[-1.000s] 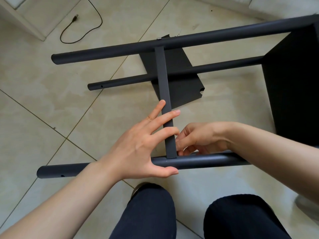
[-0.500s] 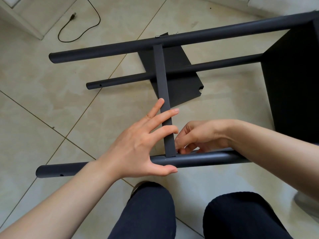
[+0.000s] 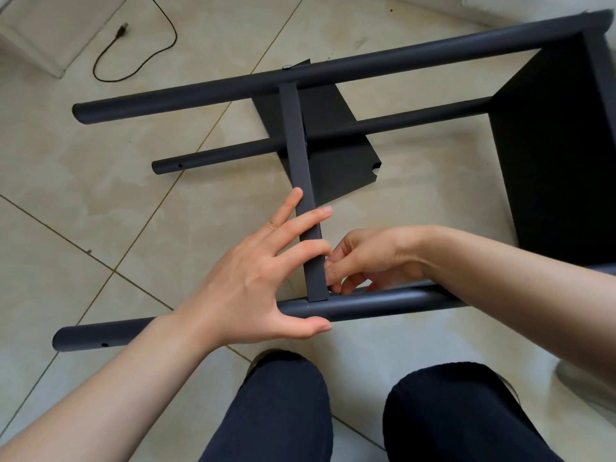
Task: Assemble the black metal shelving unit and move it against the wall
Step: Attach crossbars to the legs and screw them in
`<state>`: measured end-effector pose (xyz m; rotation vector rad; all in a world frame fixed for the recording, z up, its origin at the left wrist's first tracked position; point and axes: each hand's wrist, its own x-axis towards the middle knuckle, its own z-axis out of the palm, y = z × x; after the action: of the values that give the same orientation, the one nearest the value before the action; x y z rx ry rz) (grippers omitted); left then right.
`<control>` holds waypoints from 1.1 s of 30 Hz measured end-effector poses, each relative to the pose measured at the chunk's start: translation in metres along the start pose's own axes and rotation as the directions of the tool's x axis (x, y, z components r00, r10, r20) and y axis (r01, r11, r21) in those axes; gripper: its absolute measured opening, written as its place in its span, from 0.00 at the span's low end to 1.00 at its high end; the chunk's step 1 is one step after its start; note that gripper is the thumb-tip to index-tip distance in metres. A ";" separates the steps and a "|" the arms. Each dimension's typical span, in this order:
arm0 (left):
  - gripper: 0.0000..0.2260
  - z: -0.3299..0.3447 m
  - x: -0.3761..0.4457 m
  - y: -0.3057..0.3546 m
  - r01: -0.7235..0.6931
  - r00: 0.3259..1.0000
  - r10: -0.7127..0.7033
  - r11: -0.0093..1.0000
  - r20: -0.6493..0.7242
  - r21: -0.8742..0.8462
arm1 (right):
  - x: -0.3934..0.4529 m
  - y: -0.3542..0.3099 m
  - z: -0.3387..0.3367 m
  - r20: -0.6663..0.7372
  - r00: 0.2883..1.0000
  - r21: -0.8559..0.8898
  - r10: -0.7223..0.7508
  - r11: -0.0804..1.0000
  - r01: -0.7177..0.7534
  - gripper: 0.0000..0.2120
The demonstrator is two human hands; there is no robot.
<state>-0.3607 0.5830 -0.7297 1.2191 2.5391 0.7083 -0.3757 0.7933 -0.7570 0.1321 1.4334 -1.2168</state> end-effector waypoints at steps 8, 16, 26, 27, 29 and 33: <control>0.31 -0.002 0.000 0.001 -0.003 1.000 0.003 1.000 0.003 -0.027 | 0.001 0.000 0.001 -0.003 1.000 -0.026 0.020 0.999 -0.020 0.11; 0.30 -0.002 0.000 0.003 -0.003 1.000 0.003 1.000 -0.002 -0.024 | 0.000 0.000 -0.001 0.044 0.999 0.043 0.006 0.999 -0.008 0.10; 0.30 -0.002 0.000 0.002 0.000 1.000 0.000 1.000 0.006 -0.015 | 0.003 0.002 0.001 0.015 0.999 0.001 0.034 0.999 -0.034 0.06; 0.30 -0.002 0.000 0.002 0.000 1.000 0.000 1.000 0.006 -0.014 | 0.003 0.002 0.001 0.022 0.999 0.003 0.032 0.999 -0.033 0.05; 0.30 -0.002 0.000 0.003 0.003 1.000 -0.003 1.000 0.007 -0.015 | 0.000 0.002 -0.002 0.051 0.998 0.019 0.023 1.000 -0.024 0.05; 0.30 -0.002 0.000 0.003 0.005 1.000 -0.005 1.000 0.004 -0.021 | 0.000 0.002 -0.004 0.055 0.998 0.018 0.022 1.000 -0.023 0.07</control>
<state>-0.3595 0.5844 -0.7263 1.2059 2.5239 0.7290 -0.3770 0.7971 -0.7588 0.1262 1.3696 -1.2073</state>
